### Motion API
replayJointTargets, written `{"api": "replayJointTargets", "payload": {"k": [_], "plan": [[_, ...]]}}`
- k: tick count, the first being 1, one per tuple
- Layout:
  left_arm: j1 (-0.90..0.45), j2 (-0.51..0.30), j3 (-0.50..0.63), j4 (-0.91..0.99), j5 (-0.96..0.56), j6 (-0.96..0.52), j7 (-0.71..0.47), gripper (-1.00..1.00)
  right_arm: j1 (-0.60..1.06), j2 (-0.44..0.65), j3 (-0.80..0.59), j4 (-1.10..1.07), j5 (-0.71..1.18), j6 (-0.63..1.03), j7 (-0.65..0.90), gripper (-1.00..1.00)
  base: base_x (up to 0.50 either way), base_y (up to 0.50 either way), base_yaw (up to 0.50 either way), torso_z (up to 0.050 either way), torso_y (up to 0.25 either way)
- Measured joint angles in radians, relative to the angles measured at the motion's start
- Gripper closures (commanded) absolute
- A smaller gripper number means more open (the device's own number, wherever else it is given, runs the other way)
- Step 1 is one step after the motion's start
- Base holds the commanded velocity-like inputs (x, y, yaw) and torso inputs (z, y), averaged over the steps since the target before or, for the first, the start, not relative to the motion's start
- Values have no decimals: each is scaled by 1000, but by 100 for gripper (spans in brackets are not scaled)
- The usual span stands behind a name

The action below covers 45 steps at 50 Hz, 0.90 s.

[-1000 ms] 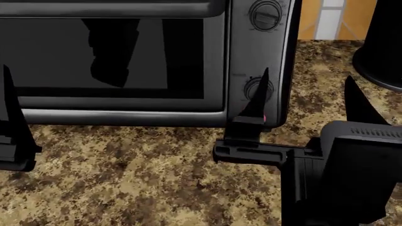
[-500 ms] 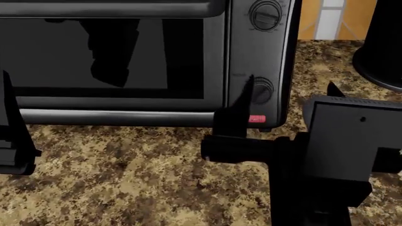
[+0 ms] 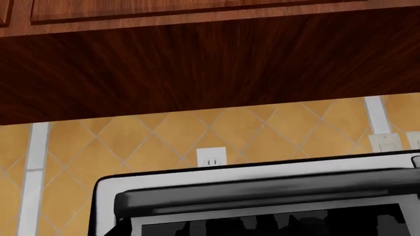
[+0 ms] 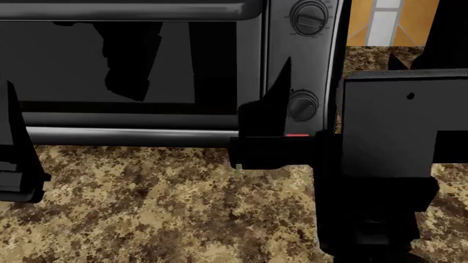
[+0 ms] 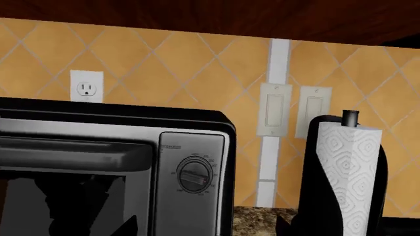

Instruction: Decrease the toaster oven temperature.

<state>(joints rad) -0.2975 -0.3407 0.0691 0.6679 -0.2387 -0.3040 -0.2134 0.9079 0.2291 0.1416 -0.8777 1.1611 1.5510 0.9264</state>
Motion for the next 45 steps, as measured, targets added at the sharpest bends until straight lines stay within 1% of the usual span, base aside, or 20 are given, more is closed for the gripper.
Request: {"api": "replayJointTargets", "payload": {"k": [8,20,26,34,45], "plan": [[4,-2,1,-1,-1,6,-3,-100,87,74,-71,39,96,3,103,-100,0,0,0,0,0],[6,-4,2,2,-4,9,-8,-100,226,195,-233,106,219,-2,229,-100,0,0,0,0,0],[5,-4,6,4,-4,7,-12,-100,344,273,-380,153,276,3,264,-100,0,0,0,0,0],[2,-4,10,9,-6,2,-18,-100,479,350,-581,195,300,4,245,-100,0,0,0,0,0],[2,-8,15,21,-6,-7,-25,-100,638,410,-824,232,290,-2,151,-100,0,0,0,0,0]]}}
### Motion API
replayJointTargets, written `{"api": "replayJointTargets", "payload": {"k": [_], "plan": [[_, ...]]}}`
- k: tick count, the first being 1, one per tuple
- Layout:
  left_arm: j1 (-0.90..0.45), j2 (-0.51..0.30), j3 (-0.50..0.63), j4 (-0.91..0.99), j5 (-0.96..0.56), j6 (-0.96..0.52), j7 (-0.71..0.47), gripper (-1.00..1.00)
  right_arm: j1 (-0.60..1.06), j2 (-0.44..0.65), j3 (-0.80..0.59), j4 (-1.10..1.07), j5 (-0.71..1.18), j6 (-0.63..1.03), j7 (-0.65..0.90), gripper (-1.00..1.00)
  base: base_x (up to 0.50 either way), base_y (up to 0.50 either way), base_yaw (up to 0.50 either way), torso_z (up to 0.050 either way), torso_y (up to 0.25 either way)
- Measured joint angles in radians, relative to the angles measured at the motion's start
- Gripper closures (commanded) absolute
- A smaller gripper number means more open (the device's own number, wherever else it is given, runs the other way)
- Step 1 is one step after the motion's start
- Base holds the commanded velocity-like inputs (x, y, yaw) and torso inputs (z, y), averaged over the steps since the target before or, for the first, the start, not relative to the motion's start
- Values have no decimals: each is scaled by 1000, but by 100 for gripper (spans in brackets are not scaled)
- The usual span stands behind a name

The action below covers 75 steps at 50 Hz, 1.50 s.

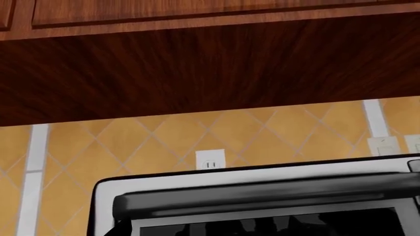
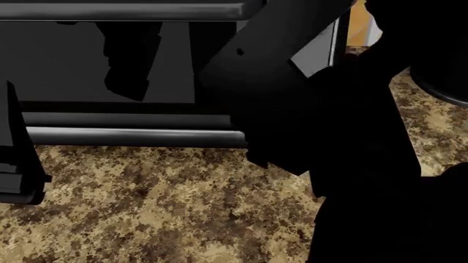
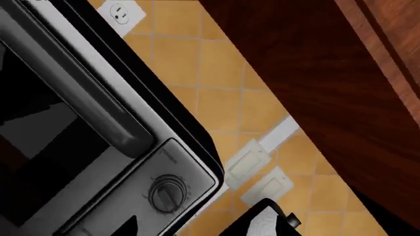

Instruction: Decrease the toaster oven temperature.

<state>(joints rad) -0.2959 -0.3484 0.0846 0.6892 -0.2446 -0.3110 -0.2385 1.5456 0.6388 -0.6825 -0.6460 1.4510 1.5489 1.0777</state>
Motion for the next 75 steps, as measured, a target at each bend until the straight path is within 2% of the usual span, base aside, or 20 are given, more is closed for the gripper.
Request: {"api": "replayJointTargets", "payload": {"k": [13,38,75], "plan": [[-2,-2,10,5,0,-6,-6,-100,108,37,-181,53,-128,-68,-189,-100,0,0,0,0,0],[3,-11,16,11,-2,-9,-18,-100,171,30,-381,180,-359,-208,-423,-100,0,0,0,0,0],[11,-20,21,-2,-9,7,-26,-100,183,-25,-561,326,-527,-305,-580,-100,0,0,0,0,0]]}}
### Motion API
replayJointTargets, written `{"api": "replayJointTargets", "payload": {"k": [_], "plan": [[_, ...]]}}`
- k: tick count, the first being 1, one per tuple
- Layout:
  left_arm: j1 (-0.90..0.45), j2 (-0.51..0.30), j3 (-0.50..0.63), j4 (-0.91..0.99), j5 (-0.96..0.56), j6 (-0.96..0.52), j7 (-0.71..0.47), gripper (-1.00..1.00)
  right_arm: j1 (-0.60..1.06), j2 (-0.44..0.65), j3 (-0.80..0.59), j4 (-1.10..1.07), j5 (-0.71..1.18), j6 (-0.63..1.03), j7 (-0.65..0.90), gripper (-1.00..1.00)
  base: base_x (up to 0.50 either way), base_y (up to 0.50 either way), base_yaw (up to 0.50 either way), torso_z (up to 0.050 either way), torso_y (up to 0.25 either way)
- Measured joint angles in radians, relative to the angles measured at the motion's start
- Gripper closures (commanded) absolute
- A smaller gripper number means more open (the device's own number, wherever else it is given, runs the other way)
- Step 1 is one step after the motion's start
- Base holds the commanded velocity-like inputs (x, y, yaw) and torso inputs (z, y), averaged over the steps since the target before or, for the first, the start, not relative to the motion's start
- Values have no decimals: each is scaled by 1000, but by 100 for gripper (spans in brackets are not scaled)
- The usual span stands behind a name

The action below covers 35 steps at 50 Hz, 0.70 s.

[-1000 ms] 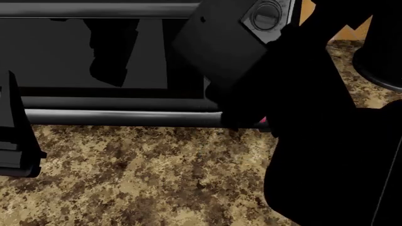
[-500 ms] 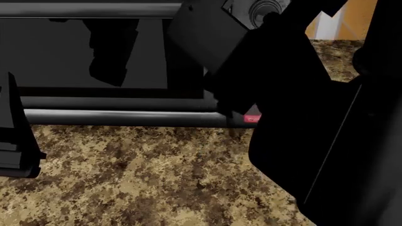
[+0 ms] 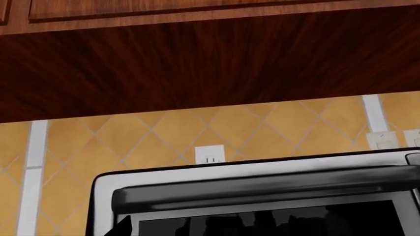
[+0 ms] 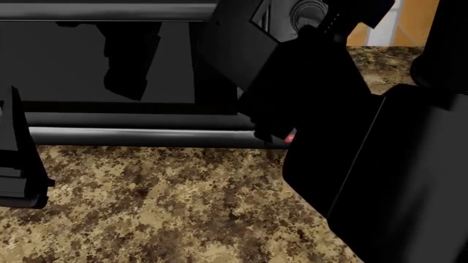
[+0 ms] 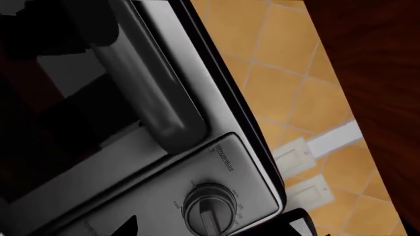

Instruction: Decrease the toaster oven temperature.

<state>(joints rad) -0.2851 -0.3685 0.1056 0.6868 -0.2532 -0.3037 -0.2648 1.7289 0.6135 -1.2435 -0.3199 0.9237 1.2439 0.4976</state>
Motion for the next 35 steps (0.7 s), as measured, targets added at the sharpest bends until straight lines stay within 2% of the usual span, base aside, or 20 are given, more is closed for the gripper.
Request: {"api": "replayJointTargets", "payload": {"k": [35], "plan": [[6,-8,5,-5,-6,10,-11,-100,6,-15,-81,93,-73,-41,-68,-100,0,0,0,0,0]]}}
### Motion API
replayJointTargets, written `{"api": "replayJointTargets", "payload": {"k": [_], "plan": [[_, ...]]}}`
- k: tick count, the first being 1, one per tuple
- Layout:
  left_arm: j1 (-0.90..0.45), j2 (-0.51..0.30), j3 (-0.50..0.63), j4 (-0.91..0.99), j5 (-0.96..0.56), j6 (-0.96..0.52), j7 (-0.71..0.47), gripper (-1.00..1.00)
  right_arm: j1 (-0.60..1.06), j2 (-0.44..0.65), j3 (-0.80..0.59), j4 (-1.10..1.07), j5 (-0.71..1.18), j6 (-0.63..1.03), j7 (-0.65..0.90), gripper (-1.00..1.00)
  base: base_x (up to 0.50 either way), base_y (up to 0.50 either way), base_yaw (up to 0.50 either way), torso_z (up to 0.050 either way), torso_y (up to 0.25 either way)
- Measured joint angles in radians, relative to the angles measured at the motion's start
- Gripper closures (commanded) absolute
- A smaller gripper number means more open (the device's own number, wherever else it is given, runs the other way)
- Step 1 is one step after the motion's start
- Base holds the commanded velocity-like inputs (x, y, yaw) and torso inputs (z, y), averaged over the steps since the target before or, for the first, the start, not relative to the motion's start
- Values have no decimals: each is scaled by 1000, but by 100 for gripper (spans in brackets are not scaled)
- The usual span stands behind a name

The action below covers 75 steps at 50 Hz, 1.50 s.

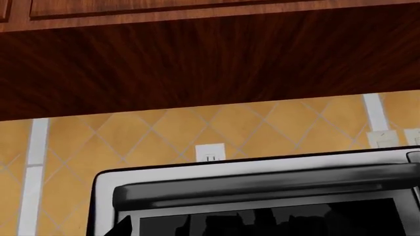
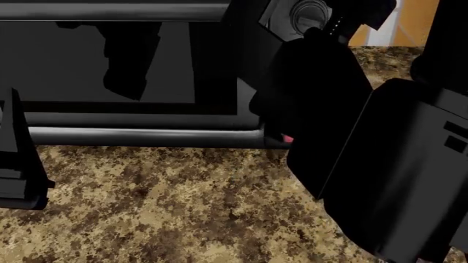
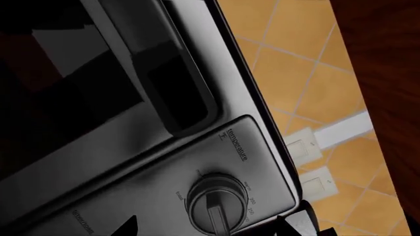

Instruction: Decrease the toaster oven temperature.

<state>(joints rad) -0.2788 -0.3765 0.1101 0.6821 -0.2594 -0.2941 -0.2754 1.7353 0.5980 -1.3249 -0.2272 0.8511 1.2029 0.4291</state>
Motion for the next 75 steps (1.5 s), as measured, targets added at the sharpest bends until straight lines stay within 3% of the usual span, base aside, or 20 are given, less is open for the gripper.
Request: {"api": "replayJointTargets", "payload": {"k": [50,75], "plan": [[3,-10,19,-23,-3,21,-5,-100,16,-33,-56,132,-76,-67,-67,-100,0,0,0,0,0],[4,-16,27,-29,-5,25,-9,-100,62,-37,-105,189,21,-121,-77,-100,16,3,10,0,0]]}}
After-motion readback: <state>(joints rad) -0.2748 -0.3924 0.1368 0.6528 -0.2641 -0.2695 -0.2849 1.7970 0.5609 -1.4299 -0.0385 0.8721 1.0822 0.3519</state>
